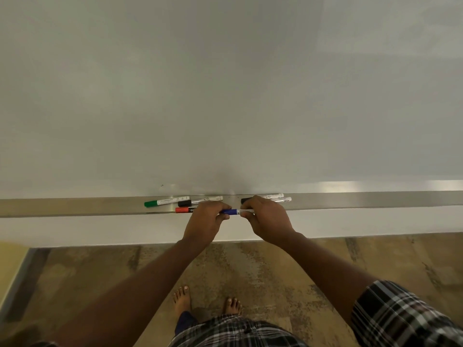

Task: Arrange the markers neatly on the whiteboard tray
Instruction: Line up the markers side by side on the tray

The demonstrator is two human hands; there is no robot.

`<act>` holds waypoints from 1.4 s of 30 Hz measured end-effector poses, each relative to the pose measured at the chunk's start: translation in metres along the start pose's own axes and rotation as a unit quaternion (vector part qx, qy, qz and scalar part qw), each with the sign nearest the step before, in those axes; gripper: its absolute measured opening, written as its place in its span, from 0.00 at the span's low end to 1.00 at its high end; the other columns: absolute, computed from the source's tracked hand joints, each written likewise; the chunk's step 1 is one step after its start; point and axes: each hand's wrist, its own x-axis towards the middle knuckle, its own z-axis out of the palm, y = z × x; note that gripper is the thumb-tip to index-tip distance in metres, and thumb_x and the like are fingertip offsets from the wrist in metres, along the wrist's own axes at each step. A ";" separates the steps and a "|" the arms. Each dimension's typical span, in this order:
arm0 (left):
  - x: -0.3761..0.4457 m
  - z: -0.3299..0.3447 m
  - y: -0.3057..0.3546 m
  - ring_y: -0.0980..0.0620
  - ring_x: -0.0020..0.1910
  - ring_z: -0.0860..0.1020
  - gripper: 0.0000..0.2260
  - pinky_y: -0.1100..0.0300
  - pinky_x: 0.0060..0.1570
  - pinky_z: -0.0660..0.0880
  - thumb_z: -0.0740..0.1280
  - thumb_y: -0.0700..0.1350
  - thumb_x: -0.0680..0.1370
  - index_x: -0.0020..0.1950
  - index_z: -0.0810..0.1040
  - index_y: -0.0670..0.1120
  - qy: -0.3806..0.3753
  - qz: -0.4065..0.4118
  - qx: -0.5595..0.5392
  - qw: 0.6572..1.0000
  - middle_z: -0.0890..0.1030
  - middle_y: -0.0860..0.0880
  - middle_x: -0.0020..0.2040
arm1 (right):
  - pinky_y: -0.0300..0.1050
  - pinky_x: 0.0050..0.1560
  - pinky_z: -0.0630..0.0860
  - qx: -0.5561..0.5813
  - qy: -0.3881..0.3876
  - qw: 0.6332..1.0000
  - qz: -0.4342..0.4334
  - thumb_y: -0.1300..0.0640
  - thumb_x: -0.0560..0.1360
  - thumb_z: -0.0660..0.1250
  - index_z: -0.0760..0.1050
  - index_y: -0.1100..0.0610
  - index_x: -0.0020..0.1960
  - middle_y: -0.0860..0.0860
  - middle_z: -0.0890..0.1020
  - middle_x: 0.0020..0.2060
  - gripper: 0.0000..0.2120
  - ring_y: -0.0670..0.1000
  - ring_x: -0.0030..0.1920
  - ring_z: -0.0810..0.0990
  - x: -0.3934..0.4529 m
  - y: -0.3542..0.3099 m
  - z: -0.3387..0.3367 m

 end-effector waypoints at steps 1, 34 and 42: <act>-0.001 0.002 -0.003 0.47 0.52 0.79 0.12 0.53 0.58 0.75 0.70 0.42 0.76 0.60 0.81 0.45 -0.003 -0.006 0.011 1.000 0.84 0.45 0.54 | 0.43 0.38 0.72 0.003 -0.007 1.000 0.003 0.51 0.78 0.67 0.78 0.51 0.55 0.46 0.81 0.48 0.07 0.49 0.42 0.77 -0.002 0.001 0.003; -0.006 -0.113 -0.162 0.45 0.44 0.78 0.11 0.54 0.44 0.75 0.68 0.31 0.72 0.49 0.83 0.44 0.025 -0.122 0.141 0.982 0.83 0.43 0.46 | 0.49 0.42 0.80 0.011 -0.074 0.997 -0.038 0.62 0.77 0.68 0.78 0.55 0.58 0.52 0.77 0.56 0.10 0.54 0.43 0.79 0.097 -0.131 0.106; -0.009 -0.132 -0.181 0.45 0.45 0.78 0.13 0.53 0.47 0.77 0.68 0.31 0.71 0.51 0.82 0.44 0.028 -0.097 0.120 0.988 0.83 0.45 0.47 | 0.50 0.43 0.77 -0.019 -0.035 0.997 -0.062 0.60 0.72 0.73 0.79 0.53 0.54 0.52 0.83 0.46 0.11 0.54 0.44 0.79 0.115 -0.159 0.132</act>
